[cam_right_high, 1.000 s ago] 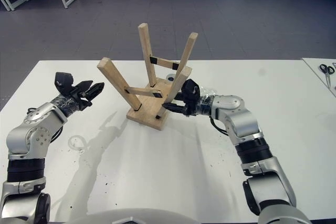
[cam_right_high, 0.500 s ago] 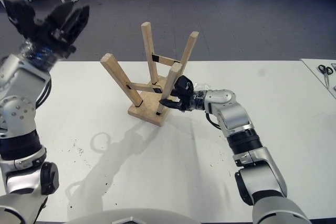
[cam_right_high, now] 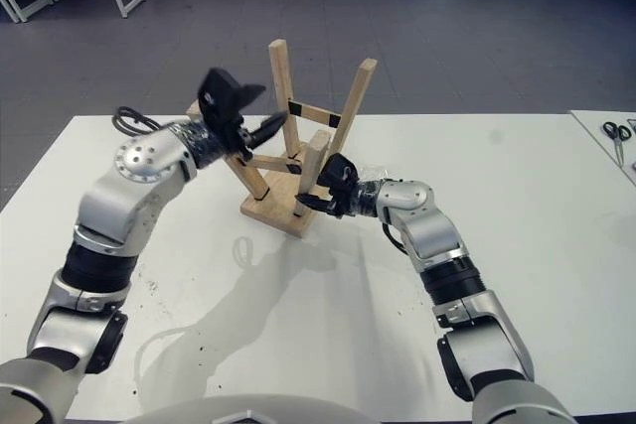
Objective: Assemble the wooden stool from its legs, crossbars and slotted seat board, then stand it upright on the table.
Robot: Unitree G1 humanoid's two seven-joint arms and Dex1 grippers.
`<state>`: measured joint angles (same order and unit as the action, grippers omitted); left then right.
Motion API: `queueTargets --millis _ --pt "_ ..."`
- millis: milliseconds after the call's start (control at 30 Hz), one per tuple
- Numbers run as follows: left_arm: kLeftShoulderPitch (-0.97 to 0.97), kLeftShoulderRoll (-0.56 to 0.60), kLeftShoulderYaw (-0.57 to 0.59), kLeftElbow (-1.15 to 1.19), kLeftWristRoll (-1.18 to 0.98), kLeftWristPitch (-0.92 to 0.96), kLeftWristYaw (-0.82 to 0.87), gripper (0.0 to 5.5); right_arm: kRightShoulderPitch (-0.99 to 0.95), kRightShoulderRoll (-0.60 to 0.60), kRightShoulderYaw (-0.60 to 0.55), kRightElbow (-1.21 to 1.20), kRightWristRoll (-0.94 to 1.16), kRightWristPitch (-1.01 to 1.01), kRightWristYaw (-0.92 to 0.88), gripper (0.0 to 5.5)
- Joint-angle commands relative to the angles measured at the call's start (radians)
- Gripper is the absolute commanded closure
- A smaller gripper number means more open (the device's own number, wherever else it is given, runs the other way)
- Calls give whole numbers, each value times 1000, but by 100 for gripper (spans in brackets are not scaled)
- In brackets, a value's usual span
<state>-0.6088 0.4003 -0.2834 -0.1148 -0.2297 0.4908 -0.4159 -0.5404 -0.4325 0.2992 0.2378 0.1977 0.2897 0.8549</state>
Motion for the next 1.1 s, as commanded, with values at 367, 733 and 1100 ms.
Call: queueTargets --millis 367,733,1100 --pt "103 8 -190 106 288 -18 -83 274 66 15 2 77 -40 47 2 348" --pt "153 13 -228 111 406 24 -97 274 29 -29 243 127 -267 120 41 348" --pt "155 21 -185 125 424 42 -84 274 63 -12 323 263 -282 161 32 348"
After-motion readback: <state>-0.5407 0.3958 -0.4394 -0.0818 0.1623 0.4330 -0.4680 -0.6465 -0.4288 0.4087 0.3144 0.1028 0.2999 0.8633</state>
